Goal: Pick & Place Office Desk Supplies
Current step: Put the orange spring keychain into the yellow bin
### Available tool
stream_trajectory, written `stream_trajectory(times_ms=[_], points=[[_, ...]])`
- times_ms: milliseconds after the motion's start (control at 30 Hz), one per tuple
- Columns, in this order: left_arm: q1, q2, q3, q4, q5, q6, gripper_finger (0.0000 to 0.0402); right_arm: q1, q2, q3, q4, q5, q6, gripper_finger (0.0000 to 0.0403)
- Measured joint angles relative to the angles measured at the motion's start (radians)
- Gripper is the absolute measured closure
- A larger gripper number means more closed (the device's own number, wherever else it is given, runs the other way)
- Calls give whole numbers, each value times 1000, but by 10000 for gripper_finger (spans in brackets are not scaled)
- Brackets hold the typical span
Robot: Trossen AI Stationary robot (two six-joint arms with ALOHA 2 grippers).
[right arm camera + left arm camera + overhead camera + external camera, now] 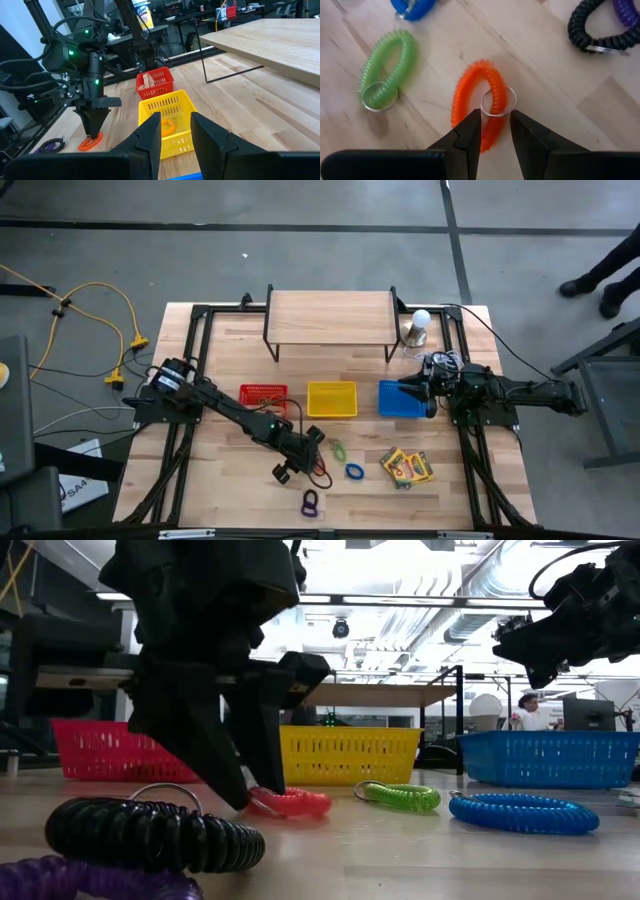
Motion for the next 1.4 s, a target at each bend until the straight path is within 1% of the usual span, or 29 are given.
stream_trajectory(times_ms=[167, 500, 633, 967, 1233, 1400], points=[[11, 13, 2, 12, 19, 13, 303, 0, 1, 0, 1, 0, 0, 309], [23, 17, 2, 12, 39, -15, 303, 0, 1, 0, 1, 0, 0, 309], [23, 17, 2, 10, 39, -17, 315, 0, 1, 0, 1, 0, 0, 309], [22, 18, 1, 9, 37, -20, 362, 0, 1, 0, 1, 0, 0, 309], [22, 15, 1, 9, 33, -20, 366, 0, 1, 0, 1, 0, 0, 309], [30, -33, -4, -10, 19, -6, 367, 0, 1, 0, 1, 0, 0, 309]])
